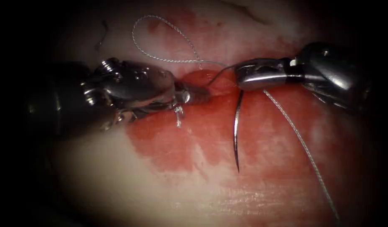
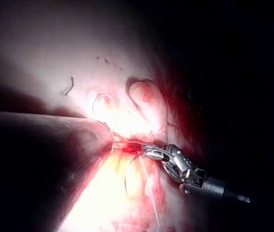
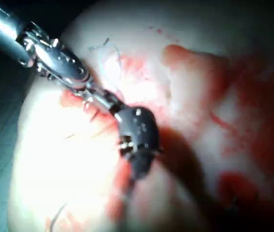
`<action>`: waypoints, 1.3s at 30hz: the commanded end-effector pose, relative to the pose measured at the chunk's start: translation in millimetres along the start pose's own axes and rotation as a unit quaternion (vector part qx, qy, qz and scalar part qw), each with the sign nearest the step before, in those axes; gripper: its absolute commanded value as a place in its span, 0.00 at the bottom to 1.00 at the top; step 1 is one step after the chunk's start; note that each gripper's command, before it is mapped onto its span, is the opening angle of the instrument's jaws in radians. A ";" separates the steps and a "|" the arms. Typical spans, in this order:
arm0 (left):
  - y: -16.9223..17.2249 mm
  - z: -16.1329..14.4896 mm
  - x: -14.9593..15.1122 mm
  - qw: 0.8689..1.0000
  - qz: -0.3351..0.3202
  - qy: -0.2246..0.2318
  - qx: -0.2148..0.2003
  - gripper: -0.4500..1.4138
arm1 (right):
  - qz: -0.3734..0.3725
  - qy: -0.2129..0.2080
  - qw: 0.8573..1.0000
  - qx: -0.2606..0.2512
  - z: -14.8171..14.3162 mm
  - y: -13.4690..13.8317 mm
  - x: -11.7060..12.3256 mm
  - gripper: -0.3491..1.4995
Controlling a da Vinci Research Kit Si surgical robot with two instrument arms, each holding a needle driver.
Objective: Wound Closure
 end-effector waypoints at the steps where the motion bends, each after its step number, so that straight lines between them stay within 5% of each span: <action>1: -0.3 0.6 0.9 1.000 0.002 0.001 0.007 0.05 | -0.001 0.002 1.000 0.001 1.0 0.2 -0.4 0.00; 8: -0.8 0.7 1.2 0.996 0.056 -0.069 0.021 0.05 | -0.013 0.001 1.000 -0.001 1.4 0.5 -0.4 0.00; 15: -0.3 1.3 0.2 0.978 0.169 -0.125 0.011 0.09 | -0.027 0.000 1.000 -0.001 1.0 1.8 -0.3 0.00; 25: -0.5 2.4 1.9 0.979 0.160 -0.126 0.002 0.28 | -0.050 0.003 0.999 -0.010 2.5 2.5 -0.6 0.00; 31: -1.0 3.2 1.6 0.978 0.159 -0.132 0.003 0.22 | -0.054 0.003 0.999 -0.009 2.4 2.3 -0.7 0.00; 39: -0.8 2.9 1.9 0.984 0.118 -0.127 -0.047 0.41 | -0.063 0.005 0.998 -0.011 2.2 2.8 -0.6 0.00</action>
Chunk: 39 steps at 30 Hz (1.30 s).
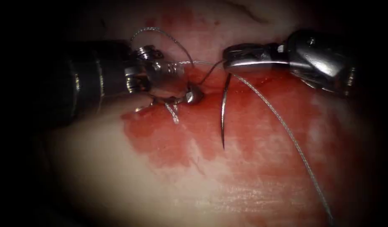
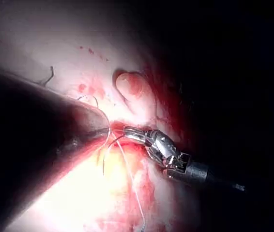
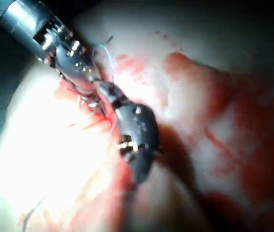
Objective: Wound Closure
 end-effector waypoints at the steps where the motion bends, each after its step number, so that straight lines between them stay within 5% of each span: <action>1: -0.2 0.3 0.7 1.000 0.001 0.002 -0.004 0.41 | -0.002 0.003 1.000 0.000 0.8 0.6 -0.4 0.00; 26: 3.4 -2.5 0.8 0.999 0.006 0.008 -0.045 0.45 | -0.096 0.000 0.995 -0.035 2.8 4.6 -1.3 0.00; 39: 2.1 -4.4 2.2 0.998 0.004 0.041 -0.039 0.44 | -0.123 -0.014 0.992 -0.027 2.3 2.7 -2.8 0.00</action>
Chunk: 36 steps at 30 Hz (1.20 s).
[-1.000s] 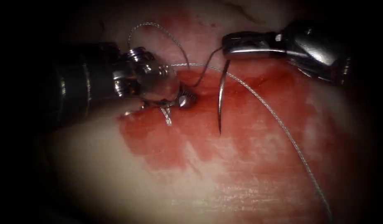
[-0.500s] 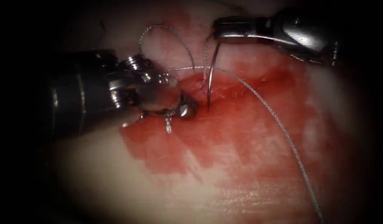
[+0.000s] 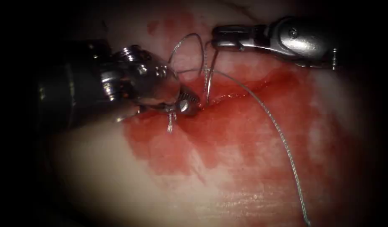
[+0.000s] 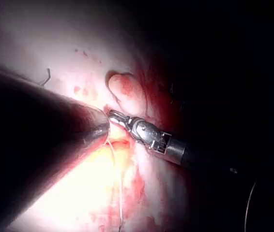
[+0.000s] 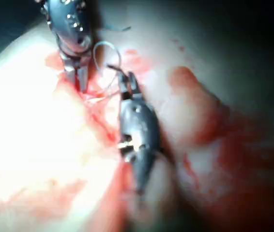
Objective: Wound Closure
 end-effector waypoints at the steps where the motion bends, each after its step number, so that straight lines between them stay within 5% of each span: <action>1: -0.4 0.2 0.9 1.000 0.000 0.006 0.002 0.44 | -0.001 0.002 1.000 0.000 0.8 0.2 -0.2 0.00; 12: 2.3 -4.6 0.8 0.994 0.041 0.101 0.024 0.40 | -0.003 -0.002 1.000 -0.001 1.1 0.2 -0.2 0.00; 20: 6.8 -1.8 -1.4 0.980 0.163 0.114 0.004 0.38 | 0.005 -0.002 1.000 -0.001 1.4 0.5 0.1 0.00; 36: 4.7 3.7 -2.3 0.983 0.155 0.093 0.009 0.32 | 0.012 -0.016 0.998 0.063 2.0 0.9 0.8 0.00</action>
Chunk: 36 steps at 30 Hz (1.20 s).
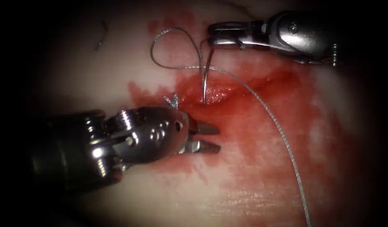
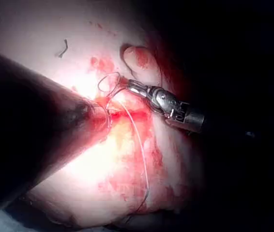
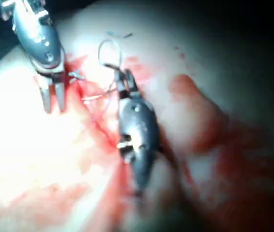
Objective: Wound Closure
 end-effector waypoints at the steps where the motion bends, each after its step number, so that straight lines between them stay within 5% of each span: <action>1: -0.5 0.5 0.3 1.000 0.001 0.000 -0.001 0.32 | -0.001 -0.004 1.000 0.003 0.9 0.3 -0.2 0.00; 11: 0.1 0.0 0.1 1.000 0.006 -0.002 -0.013 0.32 | -0.067 -0.023 0.998 0.003 0.9 0.5 -0.1 0.00; 36: -1.1 1.0 -1.7 1.000 -0.010 -0.007 -0.019 0.32 | -0.011 -0.024 1.000 0.013 1.4 -0.4 0.6 0.00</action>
